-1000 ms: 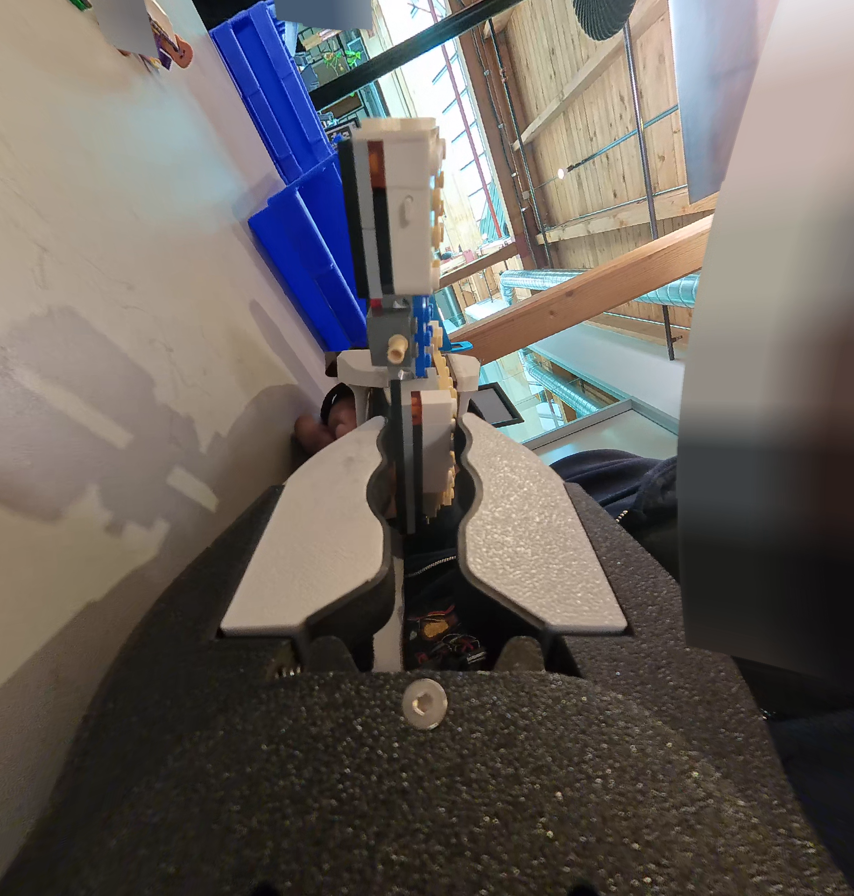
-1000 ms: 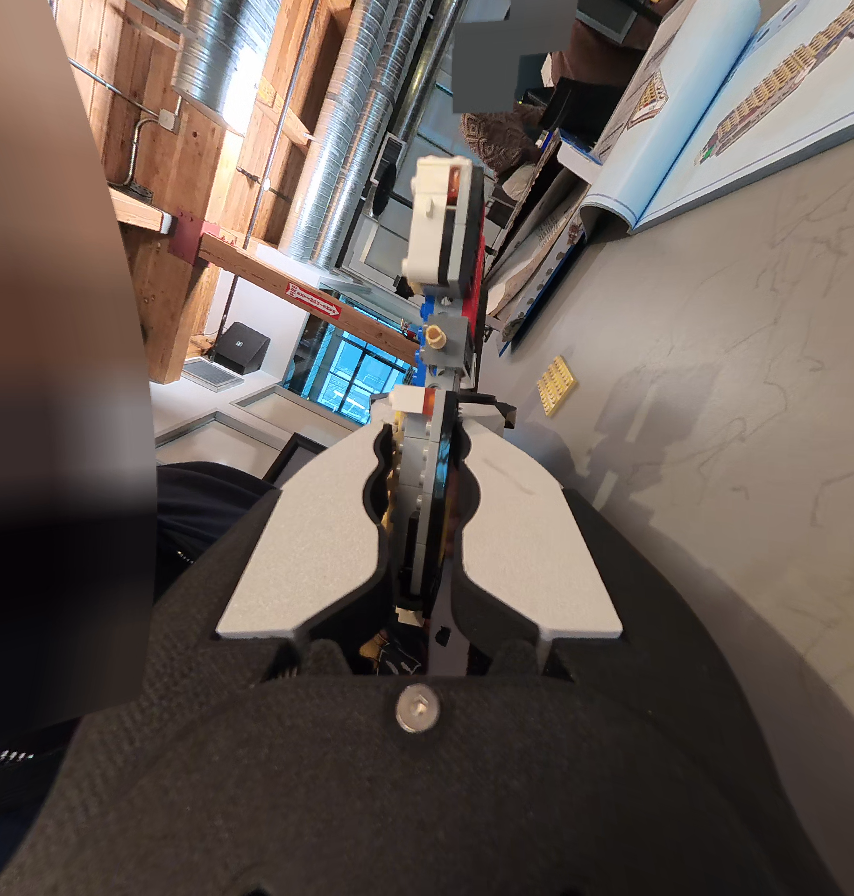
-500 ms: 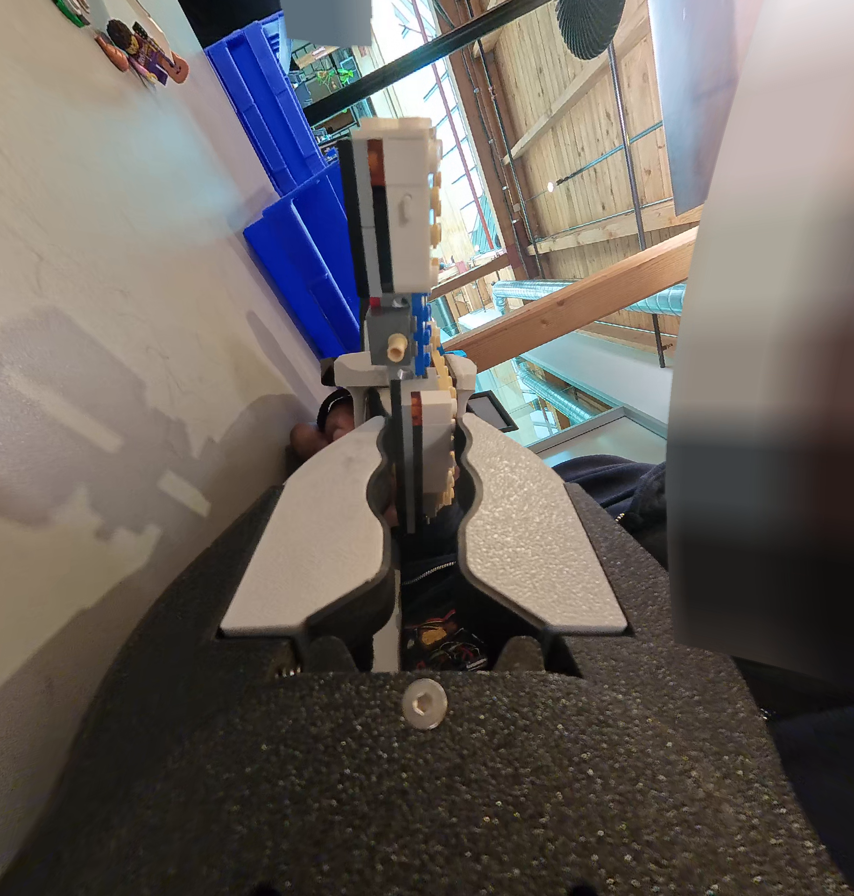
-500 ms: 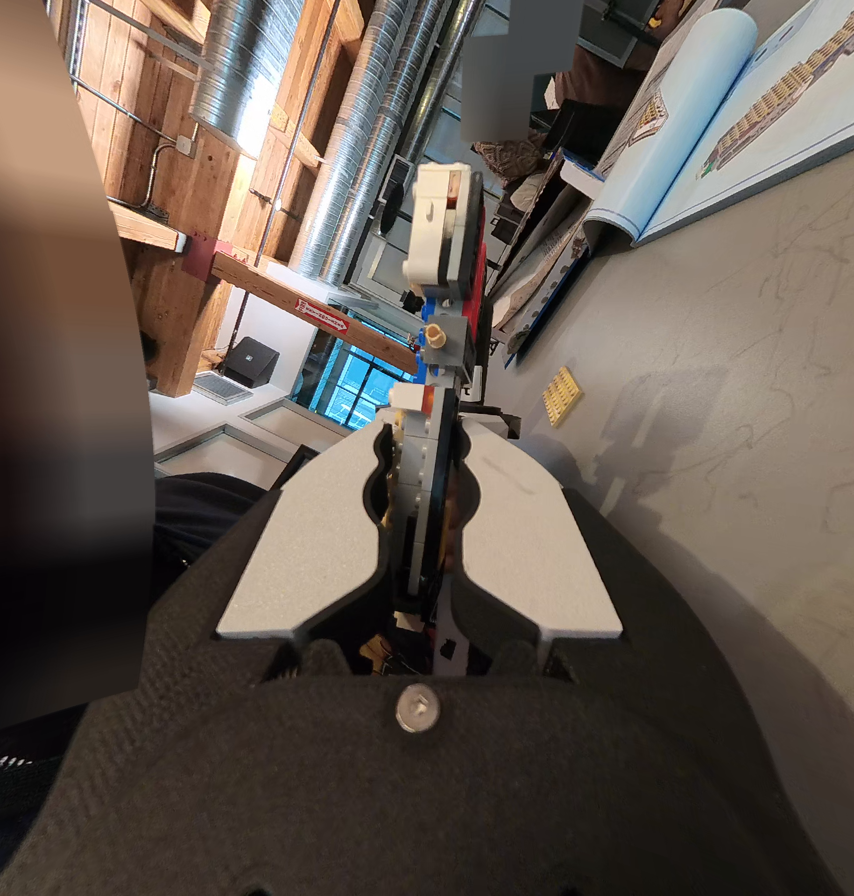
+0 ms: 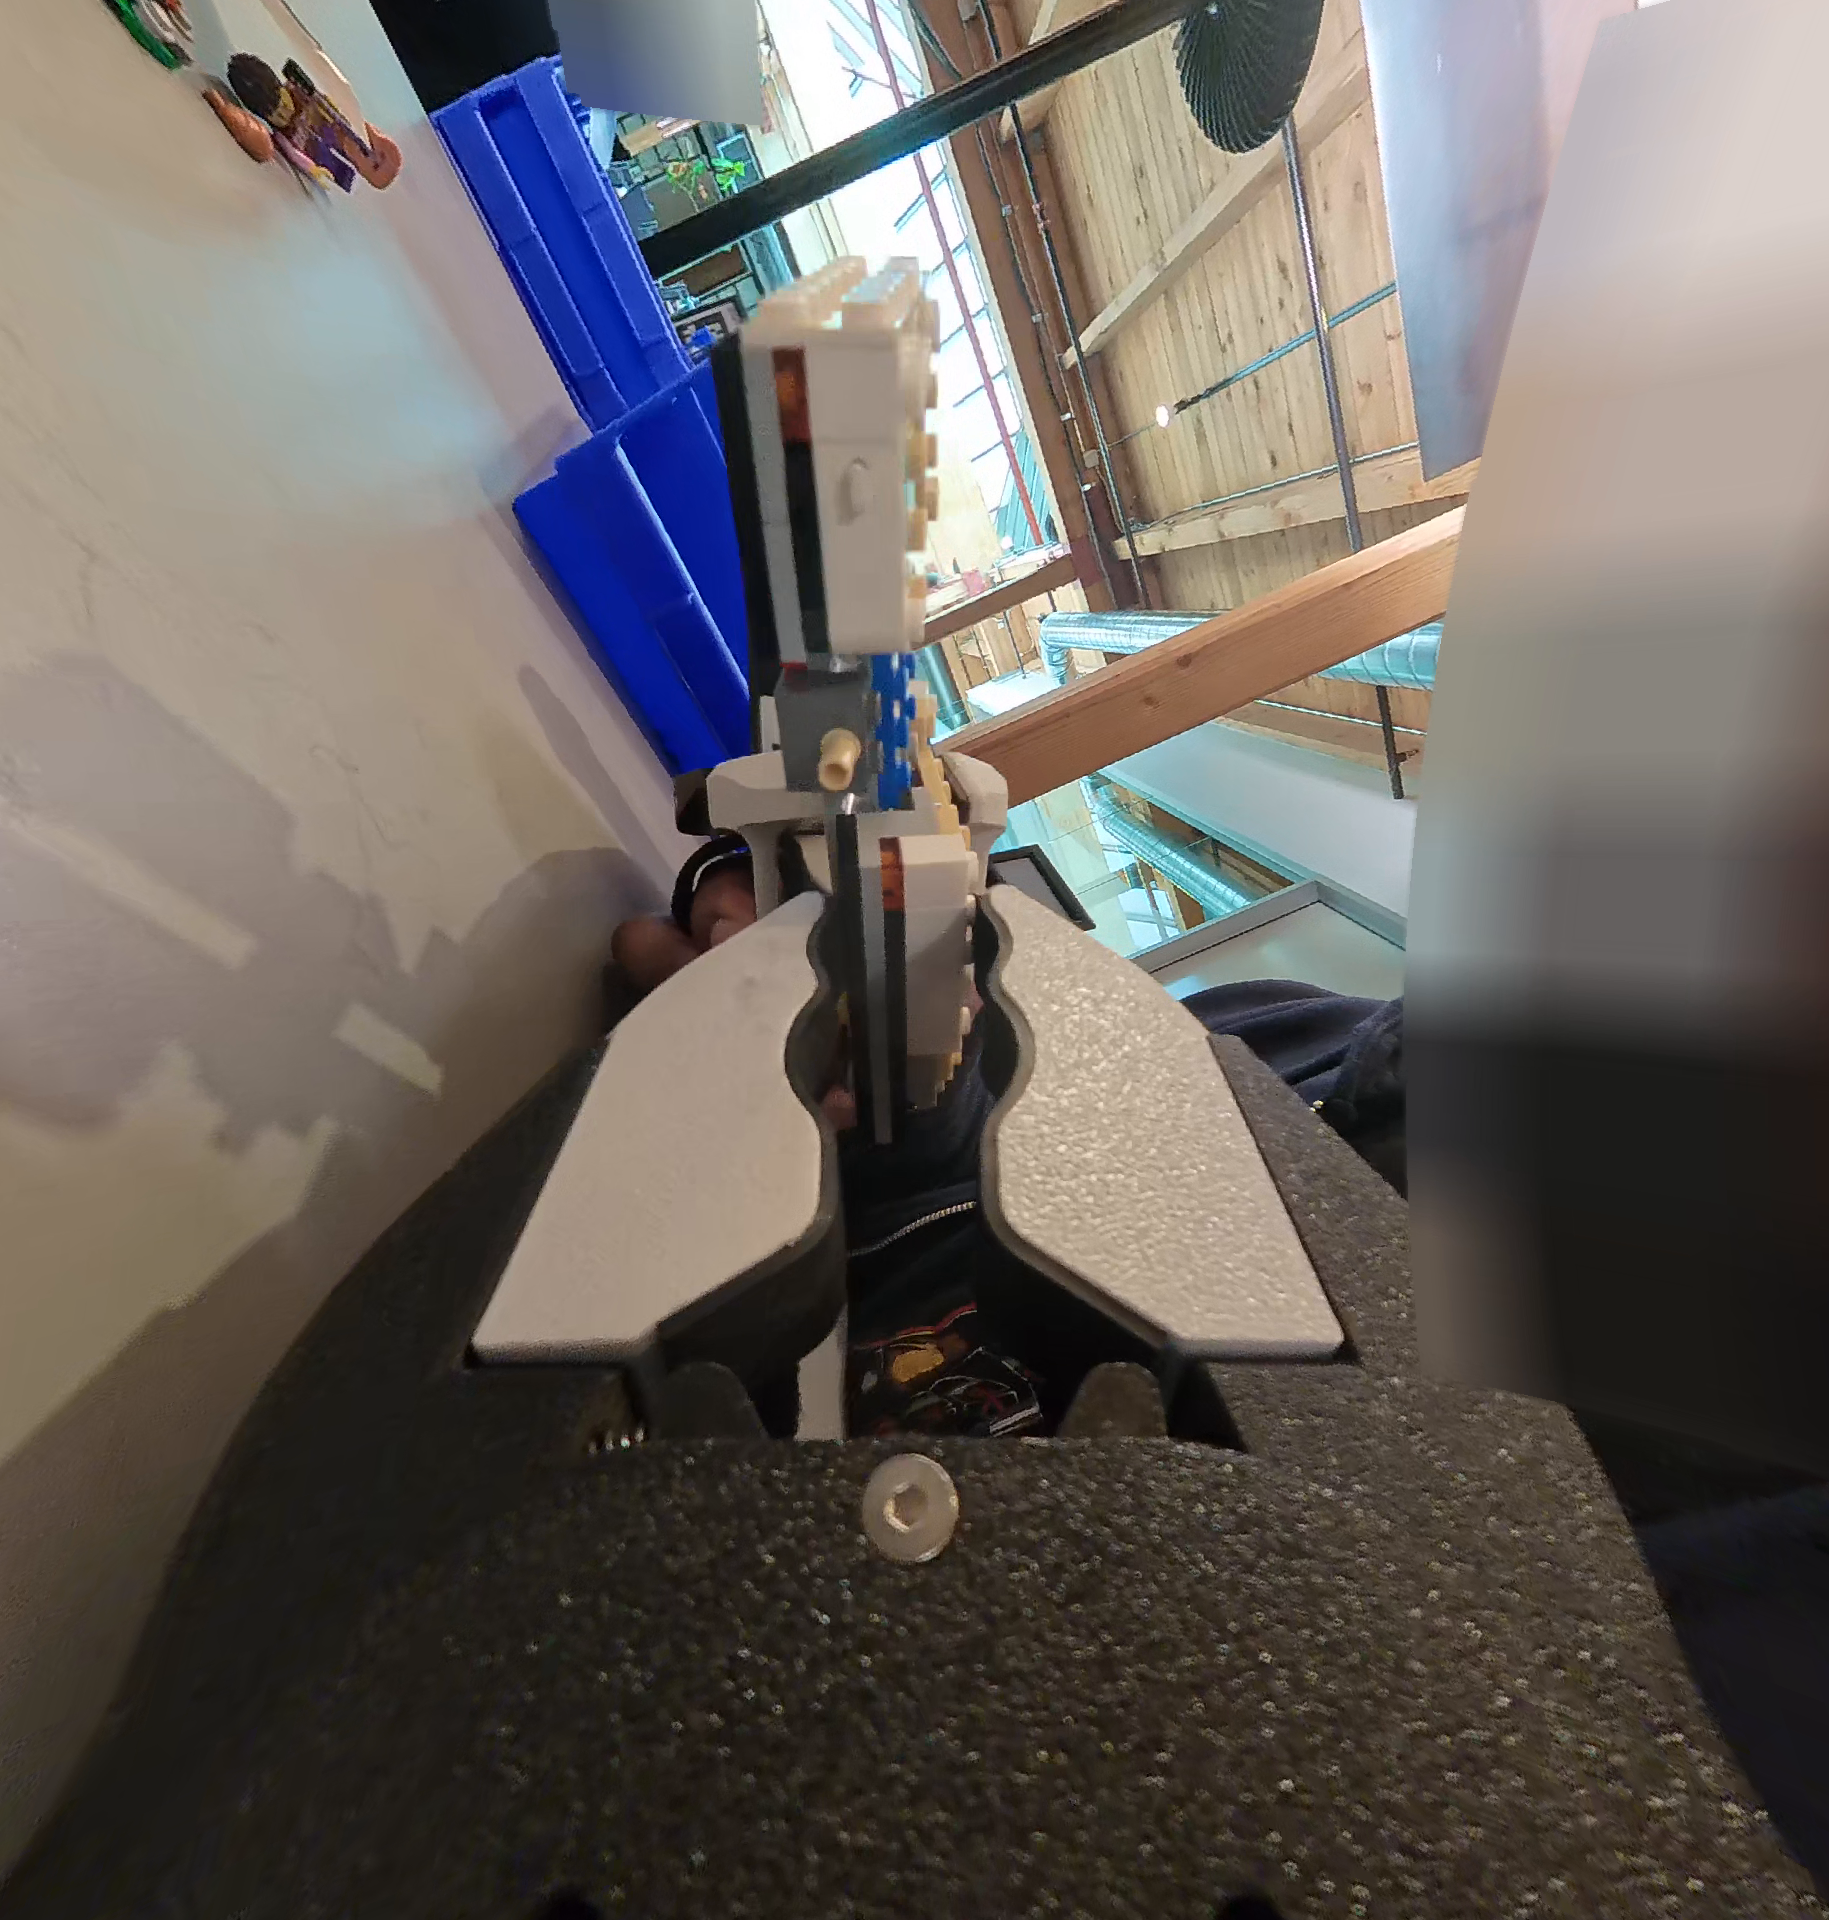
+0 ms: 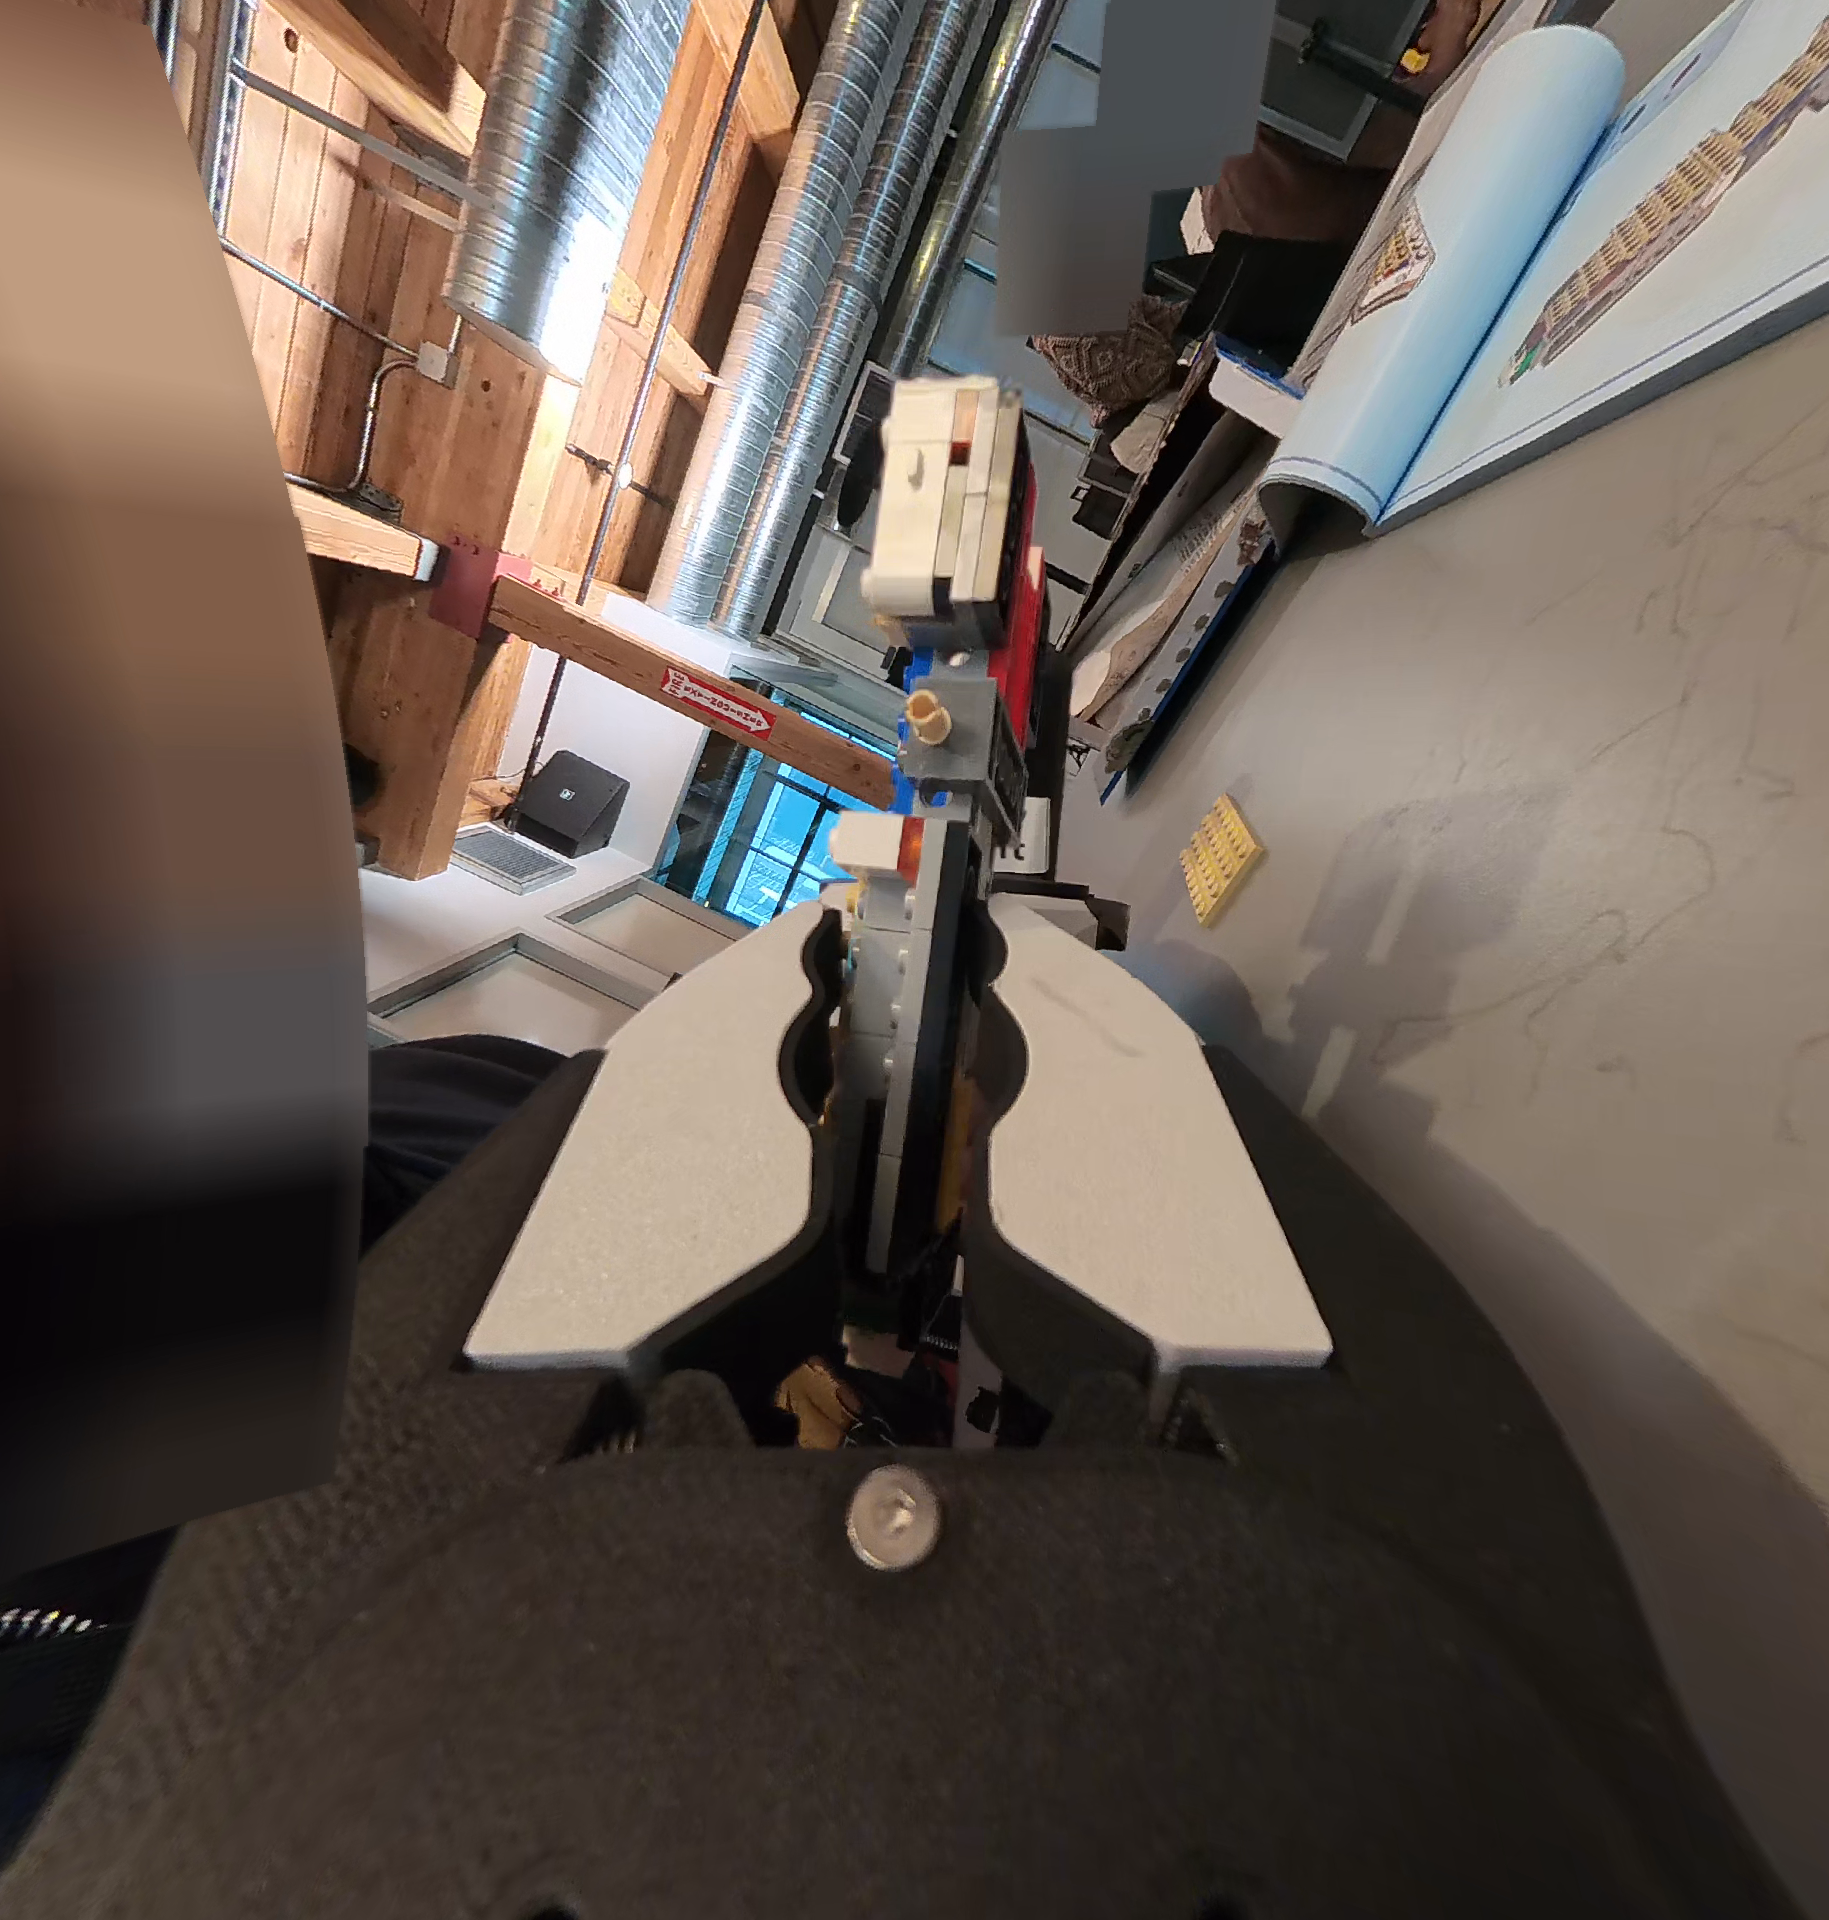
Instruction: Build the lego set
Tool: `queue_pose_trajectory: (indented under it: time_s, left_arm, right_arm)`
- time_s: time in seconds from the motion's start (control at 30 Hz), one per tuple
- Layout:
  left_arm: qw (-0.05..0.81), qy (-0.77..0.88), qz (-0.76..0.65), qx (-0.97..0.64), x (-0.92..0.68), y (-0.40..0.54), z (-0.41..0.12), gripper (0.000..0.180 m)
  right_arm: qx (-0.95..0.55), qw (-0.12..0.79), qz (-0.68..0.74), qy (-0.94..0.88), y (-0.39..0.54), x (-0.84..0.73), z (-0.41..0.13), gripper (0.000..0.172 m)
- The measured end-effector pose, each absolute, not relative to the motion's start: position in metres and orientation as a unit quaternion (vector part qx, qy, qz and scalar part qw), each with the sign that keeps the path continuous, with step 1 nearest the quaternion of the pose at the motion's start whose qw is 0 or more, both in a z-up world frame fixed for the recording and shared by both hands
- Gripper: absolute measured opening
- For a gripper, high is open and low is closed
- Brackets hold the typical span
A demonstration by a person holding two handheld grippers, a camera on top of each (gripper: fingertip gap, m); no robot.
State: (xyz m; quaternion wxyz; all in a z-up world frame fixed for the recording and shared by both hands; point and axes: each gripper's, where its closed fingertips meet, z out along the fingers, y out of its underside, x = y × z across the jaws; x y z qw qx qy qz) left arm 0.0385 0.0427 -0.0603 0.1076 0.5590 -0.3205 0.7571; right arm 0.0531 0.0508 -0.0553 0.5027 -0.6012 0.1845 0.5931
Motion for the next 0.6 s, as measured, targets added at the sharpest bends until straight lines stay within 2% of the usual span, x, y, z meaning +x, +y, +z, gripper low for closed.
queue_pose_trajectory:
  time_s: [0.23,0.43,0.6]
  left_arm:
    - [0.09,-0.342,0.732,0.582,0.036,0.049,-0.067,0.023]
    - [0.07,-0.394,0.628,0.667,0.035,0.05,-0.107,0.023]
    - [0.005,-0.455,0.552,0.698,0.034,0.058,-0.123,0.023]
  right_arm:
    - [-0.638,0.509,0.547,0.186,0.053,0.06,-0.064,0.022]
    - [-0.653,0.509,0.528,0.188,0.054,0.062,-0.068,0.022]
    - [-0.657,0.508,0.524,0.189,0.054,0.063,-0.069,0.022]
